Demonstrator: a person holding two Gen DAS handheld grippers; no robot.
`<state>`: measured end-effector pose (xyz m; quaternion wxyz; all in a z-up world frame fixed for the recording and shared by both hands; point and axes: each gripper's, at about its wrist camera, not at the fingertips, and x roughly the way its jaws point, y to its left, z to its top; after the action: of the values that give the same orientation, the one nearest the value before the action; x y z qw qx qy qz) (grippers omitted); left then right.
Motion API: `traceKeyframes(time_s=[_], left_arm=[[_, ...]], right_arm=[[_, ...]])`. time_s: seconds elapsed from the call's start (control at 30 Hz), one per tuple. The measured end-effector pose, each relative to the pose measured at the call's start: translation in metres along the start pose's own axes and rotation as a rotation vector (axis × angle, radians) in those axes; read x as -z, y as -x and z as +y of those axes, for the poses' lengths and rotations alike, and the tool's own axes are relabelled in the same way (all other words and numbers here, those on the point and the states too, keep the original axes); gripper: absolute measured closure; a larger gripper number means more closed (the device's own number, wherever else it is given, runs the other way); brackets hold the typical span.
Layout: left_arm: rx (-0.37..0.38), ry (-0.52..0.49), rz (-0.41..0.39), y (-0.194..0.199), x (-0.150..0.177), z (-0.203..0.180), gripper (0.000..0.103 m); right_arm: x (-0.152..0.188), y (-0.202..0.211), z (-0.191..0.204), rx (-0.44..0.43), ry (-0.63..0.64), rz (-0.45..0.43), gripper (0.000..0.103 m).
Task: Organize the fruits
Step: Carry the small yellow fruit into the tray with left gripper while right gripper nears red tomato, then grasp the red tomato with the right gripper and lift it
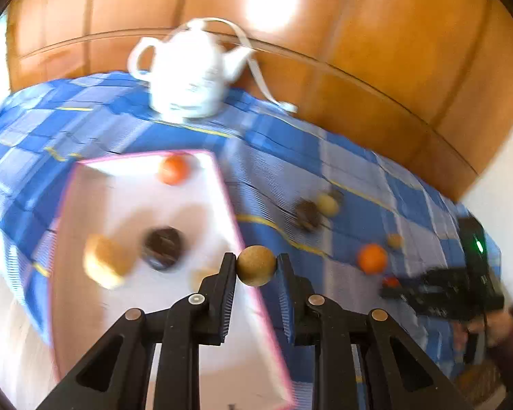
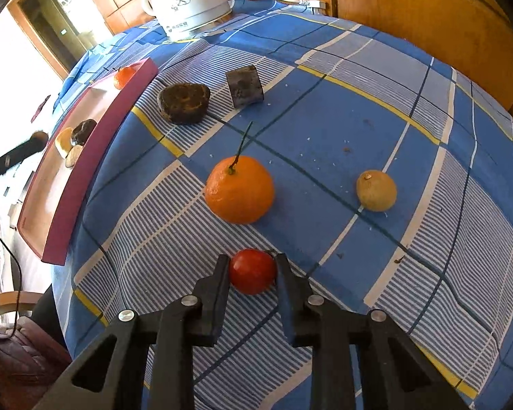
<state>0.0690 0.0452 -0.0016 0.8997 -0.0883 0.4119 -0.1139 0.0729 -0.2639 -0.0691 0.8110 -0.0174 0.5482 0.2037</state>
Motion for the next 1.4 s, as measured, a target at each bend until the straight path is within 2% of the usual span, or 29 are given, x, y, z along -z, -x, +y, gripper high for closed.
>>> traceKeyframes(time_s=[0.13,0.3,0.53,0.57,0.63,0.67,0.8,0.93,1.1,1.4], left_arm=[[-0.078,0.048,-0.031,-0.003,-0.022,0.040,0.079],[-0.118,0.124,-0.003,-0.032,-0.039,0.074,0.079],[-0.190,0.158,0.028,-0.066,-0.047,0.095,0.078],[-0.199,0.159,0.030,-0.068,-0.047,0.095,0.075],[-0.215,0.162,0.028,-0.068,-0.046,0.096,0.060],[-0.223,0.167,0.020,-0.066,-0.045,0.096,0.059],[-0.282,0.153,0.008,-0.052,-0.035,0.088,0.059],[-0.302,0.131,-0.018,-0.034,-0.018,0.071,0.059],[-0.297,0.119,-0.031,-0.019,-0.004,0.054,0.059],[-0.278,0.023,-0.091,0.011,0.005,0.021,0.057]], right_arm=[[-0.001,0.000,0.003,0.016,0.016,0.000,0.077],[-0.001,-0.002,0.009,0.032,0.035,-0.004,0.077],[-0.001,-0.003,0.010,0.031,0.038,-0.002,0.077],[-0.001,-0.003,0.010,0.031,0.037,-0.003,0.077],[-0.001,-0.003,0.010,0.030,0.037,-0.002,0.077],[-0.001,-0.003,0.009,0.031,0.038,-0.002,0.077],[-0.001,-0.003,0.011,0.036,0.044,-0.001,0.077],[-0.001,-0.004,0.012,0.043,0.050,0.000,0.077],[-0.001,-0.004,0.012,0.049,0.056,-0.001,0.077],[0.000,-0.004,0.013,0.063,0.072,-0.004,0.077]])
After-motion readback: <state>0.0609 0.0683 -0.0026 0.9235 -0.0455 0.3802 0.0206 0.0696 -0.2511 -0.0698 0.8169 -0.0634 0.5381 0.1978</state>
